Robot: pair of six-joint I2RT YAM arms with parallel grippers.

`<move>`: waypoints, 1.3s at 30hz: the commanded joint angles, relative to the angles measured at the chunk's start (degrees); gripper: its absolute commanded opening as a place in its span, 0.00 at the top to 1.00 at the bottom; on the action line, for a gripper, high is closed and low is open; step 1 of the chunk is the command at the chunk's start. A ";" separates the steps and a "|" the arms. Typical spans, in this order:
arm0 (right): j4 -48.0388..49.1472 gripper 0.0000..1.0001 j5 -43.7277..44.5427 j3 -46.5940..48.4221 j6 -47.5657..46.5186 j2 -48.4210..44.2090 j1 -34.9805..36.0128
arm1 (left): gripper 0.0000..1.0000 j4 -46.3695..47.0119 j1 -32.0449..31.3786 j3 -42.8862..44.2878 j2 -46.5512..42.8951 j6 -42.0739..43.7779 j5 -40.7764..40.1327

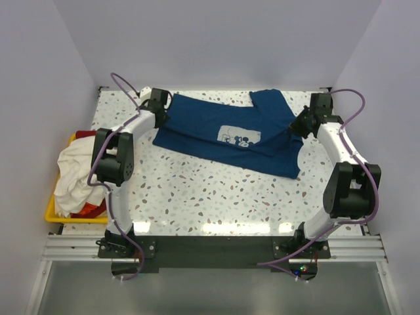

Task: Fold and stack the t-shirts
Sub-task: Fold the tshirt

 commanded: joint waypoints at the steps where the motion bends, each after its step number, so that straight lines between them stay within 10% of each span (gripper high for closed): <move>1: 1.38 1.00 1.40 0.69 -0.40 -0.92 -0.52 | 0.97 2.61 0.87 0.72 -2.37 1.12 -0.34; 16: 1.73 1.00 0.17 1.56 -0.49 1.27 -1.57 | 0.90 3.92 1.22 2.31 -0.70 2.96 2.30; 22: 2.44 0.41 -3.34 6.04 -1.63 6.10 -1.40 | 0.46 5.68 1.75 2.04 -2.09 4.90 5.64; 39: 8.41 0.50 3.59 -15.04 -0.23 -3.47 7.92 | 0.43 17.09 1.05 -35.91 -24.96 -7.58 5.99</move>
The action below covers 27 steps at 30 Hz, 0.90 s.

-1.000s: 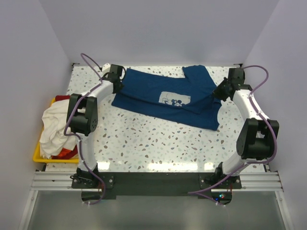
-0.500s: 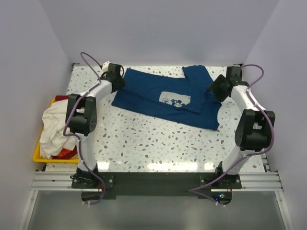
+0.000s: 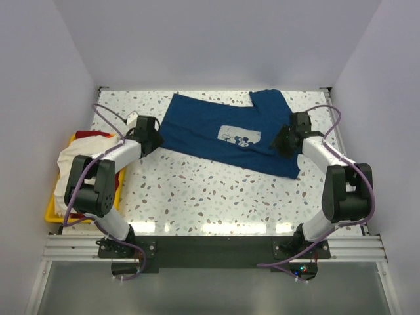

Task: Fold and stack the t-shirts
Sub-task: Fold the tshirt

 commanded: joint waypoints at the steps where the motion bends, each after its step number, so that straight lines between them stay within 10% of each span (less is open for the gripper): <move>1: 4.52 0.50 2.22 -2.85 0.65 -1.70 -0.56 | 0.43 8.47 -0.31 -4.95 -0.91 -3.25 0.98; 27: 10.59 0.50 2.57 -6.19 2.76 1.72 -0.47 | 0.56 19.30 0.04 -5.13 6.30 -3.87 -2.61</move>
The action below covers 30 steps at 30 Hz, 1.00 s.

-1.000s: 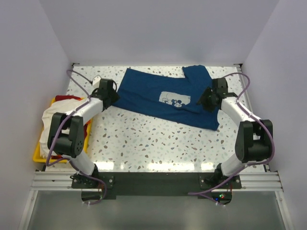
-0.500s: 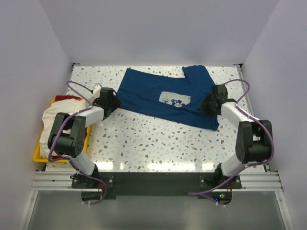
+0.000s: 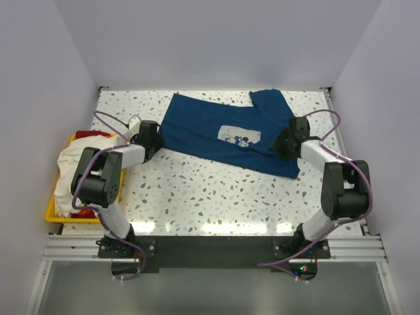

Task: Fold and stack the t-shirts
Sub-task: Fold the tshirt

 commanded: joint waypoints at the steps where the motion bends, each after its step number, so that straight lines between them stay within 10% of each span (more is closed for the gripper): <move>1: 2.70 0.50 0.84 -0.16 1.01 0.50 -0.03 | 0.58 2.12 0.11 1.77 0.31 -0.11 -2.85; 20: 4.37 0.52 0.93 0.89 2.76 5.07 1.81 | 0.76 1.50 0.11 1.77 -0.04 1.12 -2.85; 30: 4.11 0.70 1.28 3.62 3.47 7.18 1.98 | 0.78 1.41 0.11 1.51 -0.22 1.21 -2.76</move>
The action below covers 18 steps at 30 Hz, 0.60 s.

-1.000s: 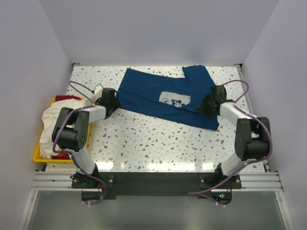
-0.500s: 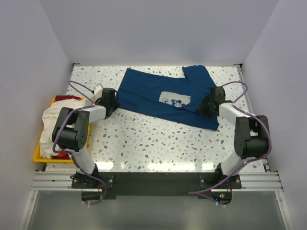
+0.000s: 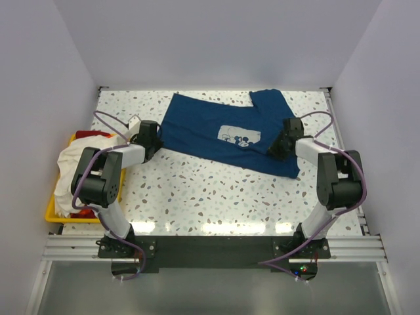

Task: Fold and stack the t-shirts
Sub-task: Fold the tshirt

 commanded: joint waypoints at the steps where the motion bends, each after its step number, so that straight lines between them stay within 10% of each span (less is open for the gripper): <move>1: 1.31 0.73 1.26 2.79 0.70 0.73 0.46 | 0.78 1.65 0.19 1.49 -0.22 0.81 -1.58; 18: -1.59 1.00 0.91 11.48 -1.06 3.36 1.16 | 0.80 2.00 0.46 1.31 -0.13 0.73 -0.71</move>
